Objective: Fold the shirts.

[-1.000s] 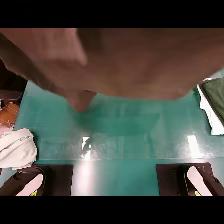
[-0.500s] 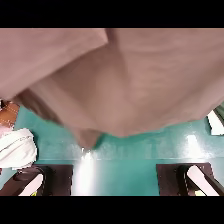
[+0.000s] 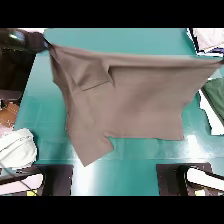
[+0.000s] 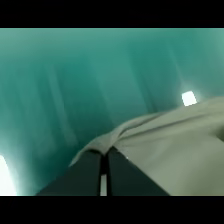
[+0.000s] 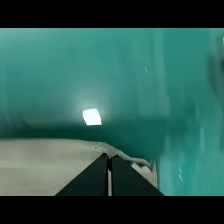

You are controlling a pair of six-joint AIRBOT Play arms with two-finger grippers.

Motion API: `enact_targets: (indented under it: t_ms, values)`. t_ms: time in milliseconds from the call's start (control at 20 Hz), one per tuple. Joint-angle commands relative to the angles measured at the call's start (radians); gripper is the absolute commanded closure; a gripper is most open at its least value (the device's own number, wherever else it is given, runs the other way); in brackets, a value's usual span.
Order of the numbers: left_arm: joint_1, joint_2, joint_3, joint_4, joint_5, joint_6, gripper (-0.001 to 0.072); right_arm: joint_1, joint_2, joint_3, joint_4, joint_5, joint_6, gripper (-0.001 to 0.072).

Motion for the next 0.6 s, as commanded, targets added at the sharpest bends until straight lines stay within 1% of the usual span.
enact_targets:
  t_ms: [0,150,250,300,400,500,550]
  values:
    - [0.0,-0.178,-0.01,-0.013,0.057,0.008,0.0683,0.146,-0.155,-0.014,-0.146,-0.153,0.049,0.0699]
    - [0.0,-0.254,-0.009,-0.011,0.248,0.023,0.0683,0.203,-0.238,-0.015,-0.145,-0.373,0.086,0.0698]
    - [0.0,-0.277,-0.01,-0.011,0.363,0.045,0.0683,0.216,-0.27,-0.015,-0.145,-0.475,0.094,0.0698]
    - [0.0,-0.281,-0.01,-0.01,0.4,0.062,0.0683,0.216,-0.28,-0.015,-0.145,-0.506,0.097,0.0698]
    - [0.001,-0.282,-0.01,0.001,0.429,0.125,0.0683,0.216,-0.287,-0.015,-0.148,-0.545,0.096,0.0698]
    - [0.001,-0.282,-0.01,0.023,0.381,0.182,0.0683,0.215,-0.285,-0.015,-0.183,-0.532,0.095,0.0699]
    - [0.001,-0.282,-0.01,0.043,0.338,0.197,0.0683,0.215,-0.285,-0.015,-0.2,-0.496,0.093,0.0699]
